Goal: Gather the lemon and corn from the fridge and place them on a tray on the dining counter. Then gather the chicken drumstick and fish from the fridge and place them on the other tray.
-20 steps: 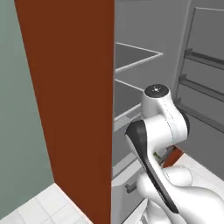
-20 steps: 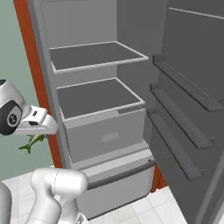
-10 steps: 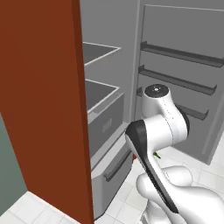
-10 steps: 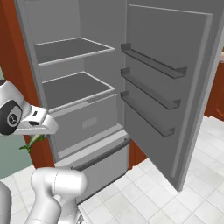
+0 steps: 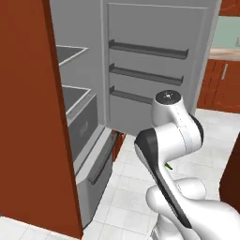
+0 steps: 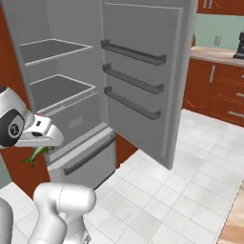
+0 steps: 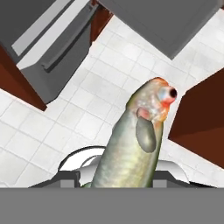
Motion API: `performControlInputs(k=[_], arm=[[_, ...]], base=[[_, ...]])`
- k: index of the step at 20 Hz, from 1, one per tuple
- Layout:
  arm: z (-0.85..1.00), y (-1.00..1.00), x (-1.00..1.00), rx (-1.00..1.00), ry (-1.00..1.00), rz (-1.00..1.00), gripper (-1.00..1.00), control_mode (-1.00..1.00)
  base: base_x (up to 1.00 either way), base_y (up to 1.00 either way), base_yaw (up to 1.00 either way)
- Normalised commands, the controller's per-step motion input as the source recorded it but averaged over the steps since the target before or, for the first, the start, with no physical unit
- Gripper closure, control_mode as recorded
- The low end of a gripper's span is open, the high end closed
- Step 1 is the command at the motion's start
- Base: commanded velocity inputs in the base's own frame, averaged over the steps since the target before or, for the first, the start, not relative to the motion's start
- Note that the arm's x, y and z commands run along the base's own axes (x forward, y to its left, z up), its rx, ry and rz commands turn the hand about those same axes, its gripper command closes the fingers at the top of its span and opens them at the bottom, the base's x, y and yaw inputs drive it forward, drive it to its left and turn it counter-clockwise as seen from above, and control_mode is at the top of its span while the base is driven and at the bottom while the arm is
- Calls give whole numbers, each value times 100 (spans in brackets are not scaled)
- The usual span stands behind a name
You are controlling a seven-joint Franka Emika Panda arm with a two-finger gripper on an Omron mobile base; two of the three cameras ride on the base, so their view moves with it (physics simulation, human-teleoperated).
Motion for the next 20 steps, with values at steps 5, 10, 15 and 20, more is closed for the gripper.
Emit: performControlInputs(k=[5, 10, 15, 20], arm=[[0, 0, 0, 0, 0, 0, 100, 100], [0, 0, 0, 0, 0, 0, 100, 100], [0, 0, 0, 0, 0, 0, 100, 100], [0, 0, 0, 0, 0, 0, 100, 100]], base=[[-69, 0, -40], [-67, 0, -38], [-60, -6, -33], [-52, -16, -29]])
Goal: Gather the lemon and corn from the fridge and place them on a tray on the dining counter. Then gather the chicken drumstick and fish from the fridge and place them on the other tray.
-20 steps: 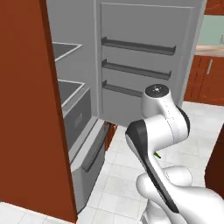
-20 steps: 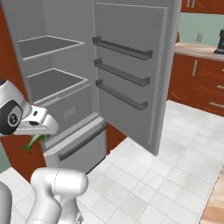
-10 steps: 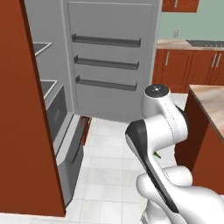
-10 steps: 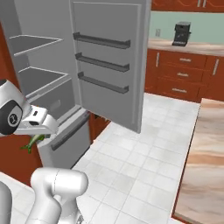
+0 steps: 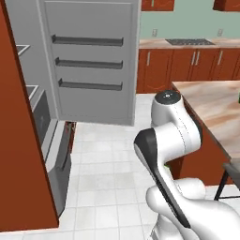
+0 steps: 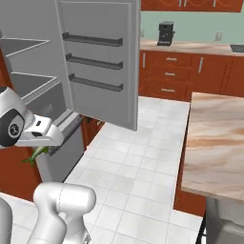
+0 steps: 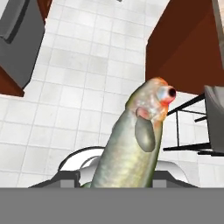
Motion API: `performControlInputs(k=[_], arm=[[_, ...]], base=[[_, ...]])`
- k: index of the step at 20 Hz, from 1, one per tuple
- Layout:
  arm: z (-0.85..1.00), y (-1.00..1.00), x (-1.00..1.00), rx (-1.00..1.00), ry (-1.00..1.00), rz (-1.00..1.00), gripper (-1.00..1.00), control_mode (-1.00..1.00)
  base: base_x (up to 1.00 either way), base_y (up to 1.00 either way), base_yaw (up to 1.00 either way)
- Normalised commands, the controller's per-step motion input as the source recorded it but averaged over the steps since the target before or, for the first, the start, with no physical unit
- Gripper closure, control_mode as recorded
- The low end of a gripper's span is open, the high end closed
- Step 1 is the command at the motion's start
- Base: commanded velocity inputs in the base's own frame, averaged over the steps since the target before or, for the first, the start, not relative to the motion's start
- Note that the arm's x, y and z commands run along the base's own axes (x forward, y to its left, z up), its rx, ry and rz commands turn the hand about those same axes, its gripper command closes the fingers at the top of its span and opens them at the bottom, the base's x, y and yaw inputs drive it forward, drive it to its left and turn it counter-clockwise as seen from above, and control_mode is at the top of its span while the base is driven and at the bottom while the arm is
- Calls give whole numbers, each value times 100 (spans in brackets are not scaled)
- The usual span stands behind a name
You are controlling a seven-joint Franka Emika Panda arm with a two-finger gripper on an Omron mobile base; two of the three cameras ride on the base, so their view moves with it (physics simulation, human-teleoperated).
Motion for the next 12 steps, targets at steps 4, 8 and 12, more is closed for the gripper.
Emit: performControlInputs(k=[4, 8, 12], arm=[[0, 0, 0, 0, 0, 0, 100, 100], [0, 0, 0, 0, 0, 0, 100, 100], [0, 0, 0, 0, 0, 0, 100, 100]], base=[[-7, -63, -13], [0, -88, -4], [0, -95, 0]])
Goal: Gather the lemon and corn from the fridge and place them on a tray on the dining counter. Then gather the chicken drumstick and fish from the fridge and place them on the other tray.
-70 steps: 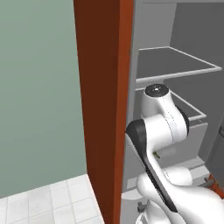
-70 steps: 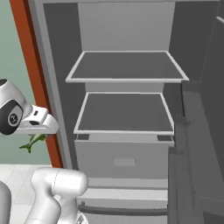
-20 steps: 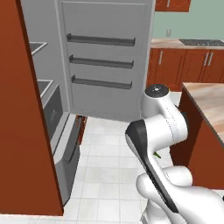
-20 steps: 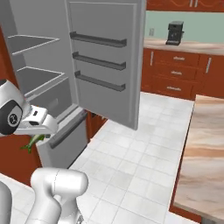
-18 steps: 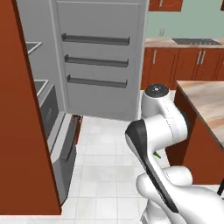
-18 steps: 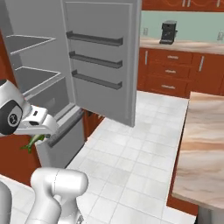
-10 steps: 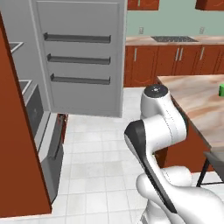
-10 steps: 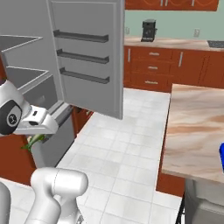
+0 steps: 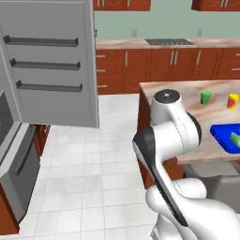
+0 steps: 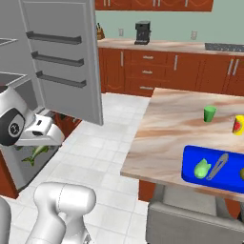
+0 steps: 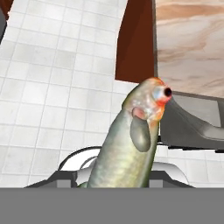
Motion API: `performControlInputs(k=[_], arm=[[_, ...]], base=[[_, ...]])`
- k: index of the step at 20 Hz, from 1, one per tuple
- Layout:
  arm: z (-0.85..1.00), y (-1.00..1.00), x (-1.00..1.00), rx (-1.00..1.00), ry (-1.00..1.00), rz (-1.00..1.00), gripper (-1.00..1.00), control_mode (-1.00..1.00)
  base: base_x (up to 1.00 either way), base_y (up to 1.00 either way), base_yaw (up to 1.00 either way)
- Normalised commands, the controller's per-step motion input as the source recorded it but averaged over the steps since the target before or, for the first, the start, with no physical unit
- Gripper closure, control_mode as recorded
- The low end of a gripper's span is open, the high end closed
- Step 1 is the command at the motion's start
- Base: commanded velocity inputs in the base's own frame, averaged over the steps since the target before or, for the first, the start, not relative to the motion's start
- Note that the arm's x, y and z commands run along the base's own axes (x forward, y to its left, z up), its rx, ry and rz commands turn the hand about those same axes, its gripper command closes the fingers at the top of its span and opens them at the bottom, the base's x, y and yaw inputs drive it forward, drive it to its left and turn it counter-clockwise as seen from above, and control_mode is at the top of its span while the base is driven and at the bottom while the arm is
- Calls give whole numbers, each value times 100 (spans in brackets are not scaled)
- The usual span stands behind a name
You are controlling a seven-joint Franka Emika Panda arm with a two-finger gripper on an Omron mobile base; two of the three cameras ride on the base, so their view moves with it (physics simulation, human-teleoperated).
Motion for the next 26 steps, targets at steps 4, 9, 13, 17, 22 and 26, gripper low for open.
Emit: performControlInputs(k=[4, 9, 13, 17, 22, 26], arm=[[0, 0, 0, 0, 0, 0, 100, 100], [0, 0, 0, 0, 0, 0, 100, 100], [0, 0, 0, 0, 0, 0, 100, 100], [0, 0, 0, 0, 0, 0, 100, 100], [0, 0, 0, 0, 0, 0, 100, 100], [0, 0, 0, 0, 0, 0, 100, 100]], base=[[0, -93, 0], [0, -89, 0], [-25, -82, 0], [-64, -2, -10], [-46, -19, -7], [-35, -84, 0]])
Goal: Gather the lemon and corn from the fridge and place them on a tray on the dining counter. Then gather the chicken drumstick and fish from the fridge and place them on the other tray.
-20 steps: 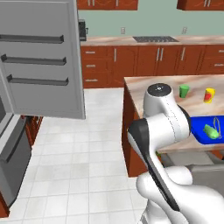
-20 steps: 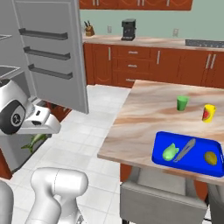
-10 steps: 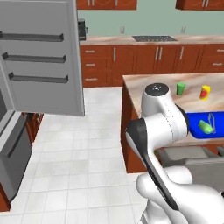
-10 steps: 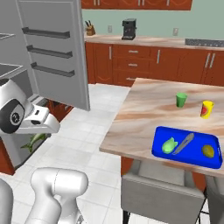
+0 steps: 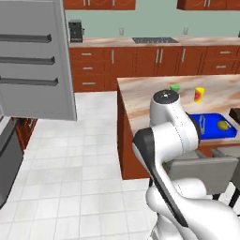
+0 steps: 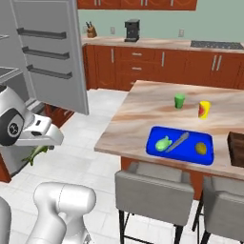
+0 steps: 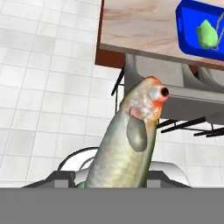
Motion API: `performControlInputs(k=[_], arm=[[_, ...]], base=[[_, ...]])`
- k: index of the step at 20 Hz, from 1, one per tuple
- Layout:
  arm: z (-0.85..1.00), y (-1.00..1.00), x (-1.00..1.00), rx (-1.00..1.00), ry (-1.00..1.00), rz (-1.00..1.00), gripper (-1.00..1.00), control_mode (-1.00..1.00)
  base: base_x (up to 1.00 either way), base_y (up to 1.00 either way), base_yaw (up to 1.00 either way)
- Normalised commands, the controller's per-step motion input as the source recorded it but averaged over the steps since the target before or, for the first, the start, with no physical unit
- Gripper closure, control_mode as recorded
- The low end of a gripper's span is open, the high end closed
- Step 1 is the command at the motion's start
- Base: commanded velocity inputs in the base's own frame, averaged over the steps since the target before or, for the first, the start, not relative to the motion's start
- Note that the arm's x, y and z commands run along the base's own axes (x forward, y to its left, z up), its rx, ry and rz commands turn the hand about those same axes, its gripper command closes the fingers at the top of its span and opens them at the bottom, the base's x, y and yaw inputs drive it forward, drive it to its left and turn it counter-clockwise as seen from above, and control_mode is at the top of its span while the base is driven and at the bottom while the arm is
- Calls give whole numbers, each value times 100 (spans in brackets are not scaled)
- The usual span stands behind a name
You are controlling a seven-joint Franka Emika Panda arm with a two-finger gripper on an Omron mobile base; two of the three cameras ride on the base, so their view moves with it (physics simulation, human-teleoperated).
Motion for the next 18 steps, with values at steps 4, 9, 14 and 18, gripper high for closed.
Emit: performControlInputs(k=[4, 9, 14, 18], arm=[[0, 0, 0, 0, 0, 0, 100, 100], [0, 0, 0, 0, 0, 0, 100, 100], [0, 0, 0, 0, 0, 0, 100, 100], [0, 0, 0, 0, 0, 0, 100, 100]], base=[[-5, -87, 0], [0, -78, -2], [1, -74, -4], [20, -70, -6]])
